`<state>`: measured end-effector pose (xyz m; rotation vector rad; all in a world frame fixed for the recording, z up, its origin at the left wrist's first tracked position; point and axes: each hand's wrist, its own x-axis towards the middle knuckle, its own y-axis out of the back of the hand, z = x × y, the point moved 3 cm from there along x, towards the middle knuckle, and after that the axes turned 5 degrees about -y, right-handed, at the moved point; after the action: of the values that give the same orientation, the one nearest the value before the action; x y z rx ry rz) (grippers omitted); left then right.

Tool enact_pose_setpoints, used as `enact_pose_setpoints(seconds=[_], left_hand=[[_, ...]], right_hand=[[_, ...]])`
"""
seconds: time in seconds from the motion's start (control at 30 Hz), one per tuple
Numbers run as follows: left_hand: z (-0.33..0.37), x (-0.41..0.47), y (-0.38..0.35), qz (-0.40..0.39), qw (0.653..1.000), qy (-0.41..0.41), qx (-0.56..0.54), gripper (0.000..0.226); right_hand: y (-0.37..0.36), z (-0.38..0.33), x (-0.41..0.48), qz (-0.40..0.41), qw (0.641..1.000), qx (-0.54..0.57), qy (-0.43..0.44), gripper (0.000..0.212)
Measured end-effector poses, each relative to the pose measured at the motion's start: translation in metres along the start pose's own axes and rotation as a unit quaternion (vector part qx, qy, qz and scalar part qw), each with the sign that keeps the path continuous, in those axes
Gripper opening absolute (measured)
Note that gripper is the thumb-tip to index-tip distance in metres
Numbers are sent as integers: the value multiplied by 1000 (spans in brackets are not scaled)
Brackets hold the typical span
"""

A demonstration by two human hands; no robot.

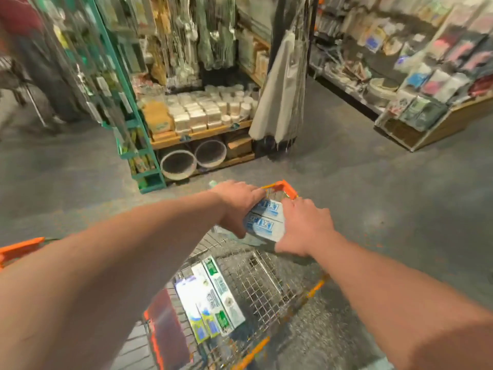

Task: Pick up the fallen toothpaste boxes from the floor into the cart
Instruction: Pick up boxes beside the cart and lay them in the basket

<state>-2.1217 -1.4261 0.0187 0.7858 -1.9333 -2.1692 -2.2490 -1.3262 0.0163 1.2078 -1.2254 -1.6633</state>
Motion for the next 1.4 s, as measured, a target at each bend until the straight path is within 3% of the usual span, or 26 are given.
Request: enact_pose_setpoints(seconds=[0.33,0.6,0.73,0.87,1.03,1.13,1.23,1.33,1.4], left_hand=[[-72,102,-204,-106,991,-79,17,97],[-51,139,-300,-67,974,-179,124,92],[-52,143,-328,-110,977,-173,64,92],[-61,149,-349,-114,974,-184,74,80],[-63,159,-367,-127,968,-199,90,85],[-61,160,-386,-141,967,-197,75,86],[-56,157,-405,-139,970,-191,61,86],[-57,155,-413,-159,967,-189,59,99],[-58,154,-415,-176,965,-190,52,105]], right_hand=[[-211,-52,109,-99,992,47,-69,89],[-324,-54,115,-147,979,75,-121,75],[-352,-58,116,-132,984,47,-113,46],[-377,-70,127,-133,983,42,-121,22],[-413,-82,128,-126,976,63,-163,45],[-418,-87,123,-164,970,78,-160,72],[-422,-92,117,-116,976,58,-178,63],[-432,-92,114,-38,987,75,-138,48],[-437,-91,114,-112,985,72,-113,64]])
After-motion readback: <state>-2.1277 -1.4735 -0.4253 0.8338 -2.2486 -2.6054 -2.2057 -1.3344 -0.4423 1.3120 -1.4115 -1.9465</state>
